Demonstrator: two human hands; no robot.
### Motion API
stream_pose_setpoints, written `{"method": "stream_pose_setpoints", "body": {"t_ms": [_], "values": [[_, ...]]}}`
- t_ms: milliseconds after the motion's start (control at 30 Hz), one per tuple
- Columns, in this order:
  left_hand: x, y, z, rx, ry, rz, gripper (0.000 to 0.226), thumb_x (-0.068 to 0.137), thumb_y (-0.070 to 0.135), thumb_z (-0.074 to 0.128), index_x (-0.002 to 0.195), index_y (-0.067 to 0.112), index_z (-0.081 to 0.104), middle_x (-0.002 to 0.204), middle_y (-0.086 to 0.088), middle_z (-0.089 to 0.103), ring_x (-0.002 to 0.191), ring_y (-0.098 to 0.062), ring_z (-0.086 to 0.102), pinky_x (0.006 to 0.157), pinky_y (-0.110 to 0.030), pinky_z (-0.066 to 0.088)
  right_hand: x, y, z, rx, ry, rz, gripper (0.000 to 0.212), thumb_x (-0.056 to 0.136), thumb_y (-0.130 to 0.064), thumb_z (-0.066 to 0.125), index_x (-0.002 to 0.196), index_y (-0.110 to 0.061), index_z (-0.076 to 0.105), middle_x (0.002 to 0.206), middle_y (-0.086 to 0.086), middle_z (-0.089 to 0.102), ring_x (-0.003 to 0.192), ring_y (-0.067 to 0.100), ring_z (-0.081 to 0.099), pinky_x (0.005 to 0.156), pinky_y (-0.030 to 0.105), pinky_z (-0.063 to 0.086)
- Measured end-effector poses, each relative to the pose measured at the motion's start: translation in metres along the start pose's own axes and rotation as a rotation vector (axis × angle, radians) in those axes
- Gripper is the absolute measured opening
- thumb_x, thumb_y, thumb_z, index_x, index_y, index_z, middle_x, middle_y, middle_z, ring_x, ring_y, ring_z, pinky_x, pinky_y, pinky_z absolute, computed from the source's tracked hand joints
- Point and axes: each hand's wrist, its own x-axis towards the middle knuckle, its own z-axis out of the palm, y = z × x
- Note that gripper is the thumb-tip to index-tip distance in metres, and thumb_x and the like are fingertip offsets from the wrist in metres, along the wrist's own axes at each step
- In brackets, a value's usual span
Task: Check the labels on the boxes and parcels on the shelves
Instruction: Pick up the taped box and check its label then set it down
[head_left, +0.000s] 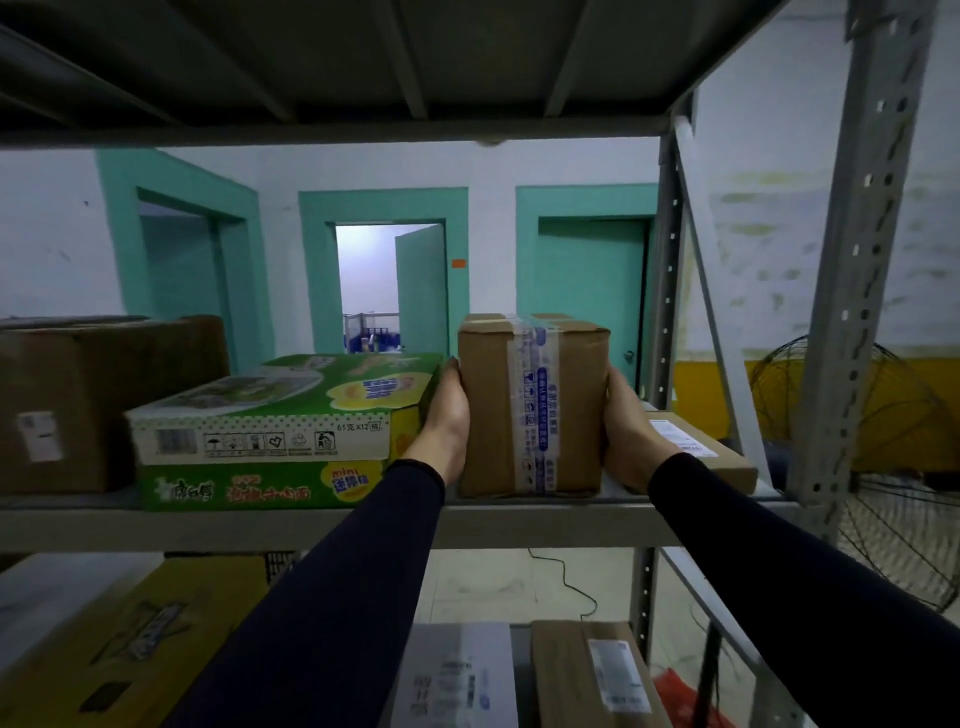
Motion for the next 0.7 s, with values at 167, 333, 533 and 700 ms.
{"method": "stream_pose_setpoints", "body": {"t_ms": [167, 333, 533, 700], "values": [[-0.018, 0.013, -0.004, -0.029, -0.062, 0.018, 0.057, 0.105, 0.054, 0.025, 0.092, 0.026, 0.073, 0.103, -0.009, 0.074, 0.106, -0.031, 0.065, 0.102, -0.050, 0.047, -0.024, -0.010, 0.006, 0.015, 0.019, -0.036, 0.053, 0.106, -0.053, 0.028, 0.112, -0.025, 0.072, 0.105, 0.006, 0.077, 0.102, 0.026, 0.071, 0.089, 0.045, 0.057], [-0.074, 0.027, -0.005, 0.013, -0.144, 0.068, 0.057, 0.104, 0.055, 0.025, 0.102, 0.025, 0.074, 0.093, -0.005, 0.077, 0.094, -0.026, 0.069, 0.085, -0.042, 0.055, -0.076, -0.026, 0.006, 0.032, -0.003, -0.070, 0.056, 0.103, -0.058, 0.029, 0.122, -0.024, 0.069, 0.113, 0.009, 0.075, 0.109, 0.029, 0.070, 0.099, 0.055, 0.052], [-0.167, 0.039, -0.003, 0.036, -0.166, 0.211, 0.062, 0.104, 0.055, 0.024, 0.122, 0.014, 0.067, 0.103, -0.011, 0.072, 0.091, -0.028, 0.069, 0.079, -0.043, 0.058, -0.162, -0.040, -0.019, -0.023, -0.101, -0.143, 0.053, 0.103, -0.060, 0.026, 0.107, -0.032, 0.071, 0.090, -0.012, 0.078, 0.093, 0.010, 0.071, 0.095, 0.045, 0.053], [-0.262, 0.028, 0.004, 0.064, -0.151, 0.236, 0.061, 0.103, 0.055, 0.021, 0.105, 0.019, 0.070, 0.090, -0.006, 0.075, 0.078, -0.022, 0.072, 0.066, -0.036, 0.060, -0.236, -0.042, -0.038, 0.014, -0.181, -0.083, 0.059, 0.095, -0.072, 0.033, 0.116, -0.034, 0.072, 0.115, -0.002, 0.074, 0.116, 0.023, 0.064, 0.102, 0.053, 0.049]]}}
